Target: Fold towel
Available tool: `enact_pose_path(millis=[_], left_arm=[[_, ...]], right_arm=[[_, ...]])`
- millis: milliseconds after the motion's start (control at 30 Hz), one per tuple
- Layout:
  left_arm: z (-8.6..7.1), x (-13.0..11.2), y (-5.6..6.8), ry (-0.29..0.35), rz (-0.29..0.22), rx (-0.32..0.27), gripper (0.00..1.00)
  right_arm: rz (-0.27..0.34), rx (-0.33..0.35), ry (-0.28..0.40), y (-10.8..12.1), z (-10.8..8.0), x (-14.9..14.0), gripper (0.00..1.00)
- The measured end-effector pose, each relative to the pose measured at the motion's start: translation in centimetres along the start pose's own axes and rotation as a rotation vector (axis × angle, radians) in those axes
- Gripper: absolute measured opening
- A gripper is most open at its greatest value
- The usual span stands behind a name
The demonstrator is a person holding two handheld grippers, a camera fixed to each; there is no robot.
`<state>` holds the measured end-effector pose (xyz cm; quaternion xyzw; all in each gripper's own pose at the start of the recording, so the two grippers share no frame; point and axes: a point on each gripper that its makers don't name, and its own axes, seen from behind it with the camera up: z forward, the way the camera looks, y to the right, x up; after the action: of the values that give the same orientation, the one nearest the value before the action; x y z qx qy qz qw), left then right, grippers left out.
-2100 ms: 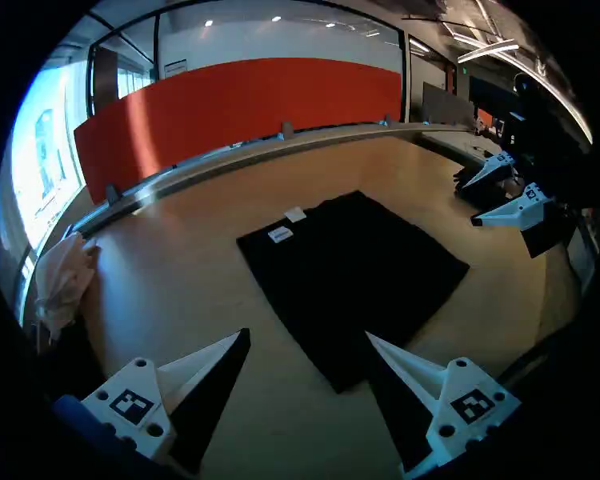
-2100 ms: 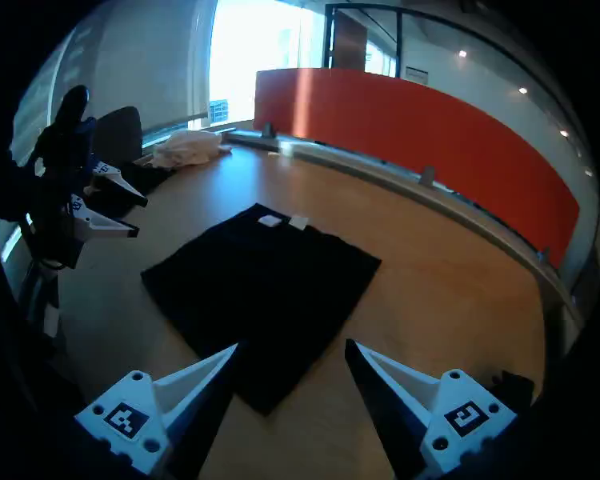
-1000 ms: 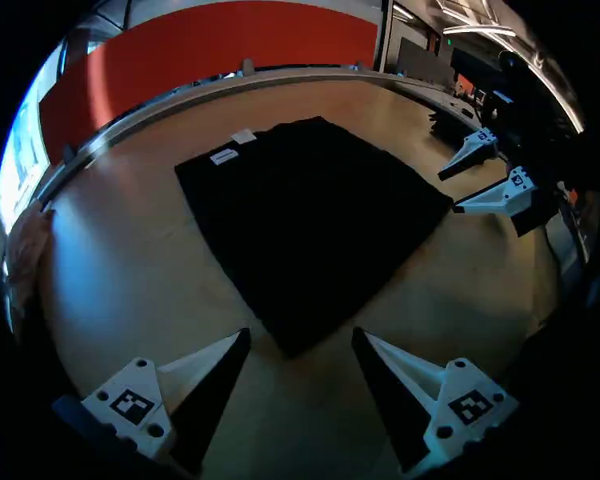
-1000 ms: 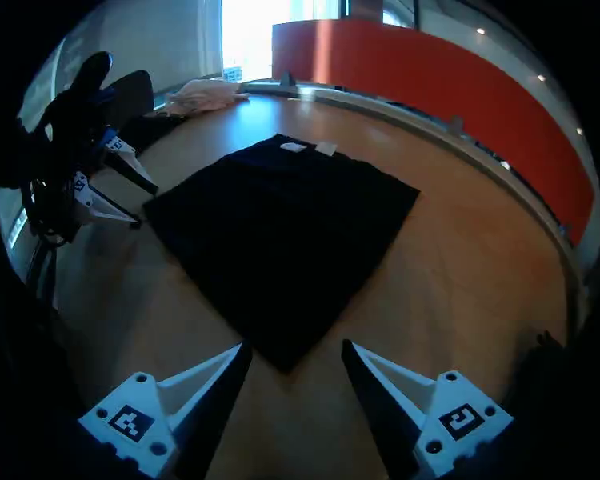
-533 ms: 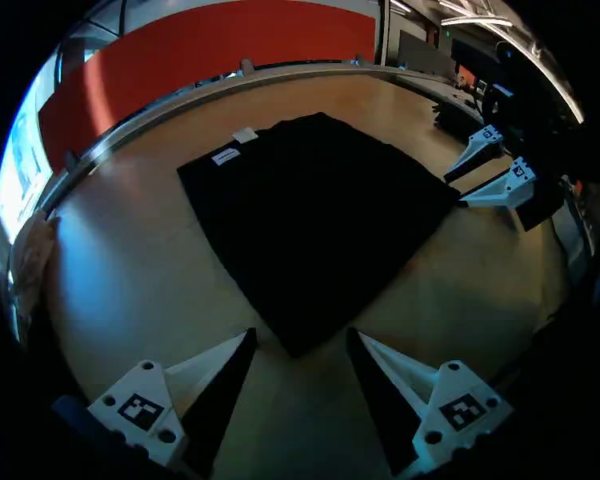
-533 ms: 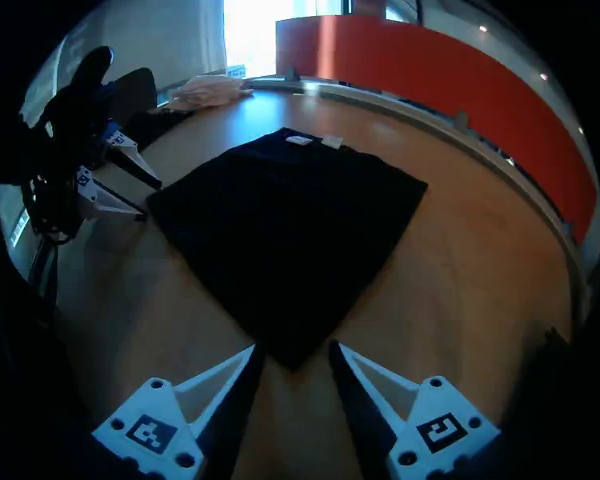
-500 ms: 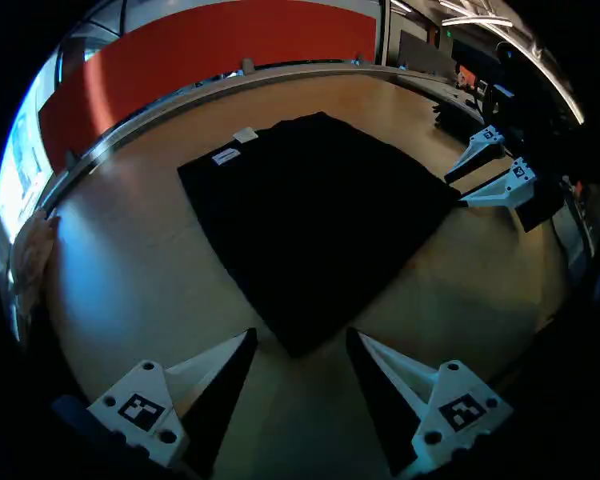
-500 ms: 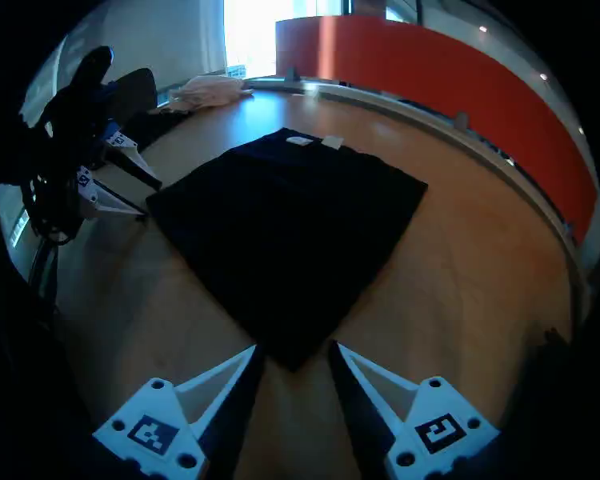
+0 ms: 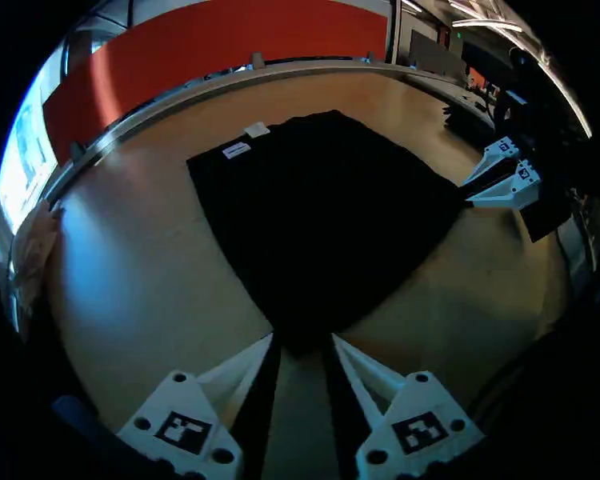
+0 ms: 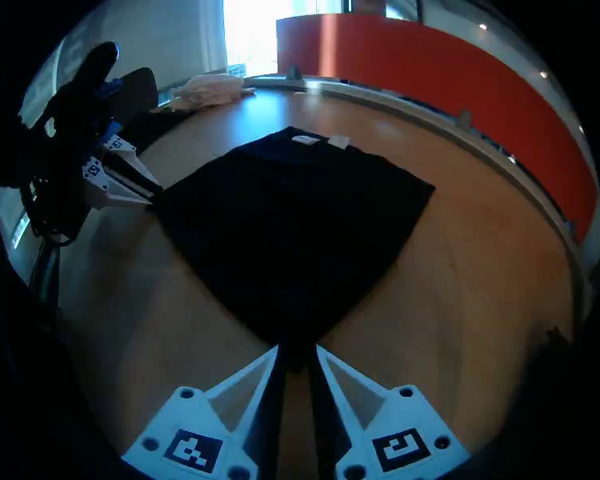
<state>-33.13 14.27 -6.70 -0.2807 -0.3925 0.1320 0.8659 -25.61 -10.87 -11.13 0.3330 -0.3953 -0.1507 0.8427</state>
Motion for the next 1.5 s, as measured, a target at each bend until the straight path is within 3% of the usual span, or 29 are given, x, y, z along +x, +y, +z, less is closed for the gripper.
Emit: enact_pose_path(millis=[67, 333, 500, 767, 1100, 1500], left_arm=[[0.0, 0.0, 0.0, -0.002, -0.007, 0.006, 0.25], [-0.1, 0.2, 0.1, -0.007, -0.031, 0.008, 0.16], [-0.3, 0.7, 0.5, 0.003, -0.061, -0.012, 0.14], [-0.8, 1.7, 0.6, 0.014, -0.056, -0.01, 0.14], [-3.7, 3.6, 0.6, 0.026, -0.111, -0.015, 0.14], [-8.2, 5.7, 1.5, 0.042, -0.136, -0.017, 0.14]], right_arm=[[-0.002, -0.004, -0.002, 0.1, 0.0, 0.0, 0.17], [0.011, -0.007, 0.008, 0.0, -0.2, 0.6, 0.15], [0.018, -0.011, 0.022, 0.3, -0.7, 1.2, 0.15], [0.023, -0.012, 0.037, 0.6, -1.4, 2.1, 0.15], [0.002, -0.029, 0.069, 0.6, -3.8, 4.5, 0.15], [-0.007, -0.029, 0.104, -0.3, -8.5, 7.9, 0.15]])
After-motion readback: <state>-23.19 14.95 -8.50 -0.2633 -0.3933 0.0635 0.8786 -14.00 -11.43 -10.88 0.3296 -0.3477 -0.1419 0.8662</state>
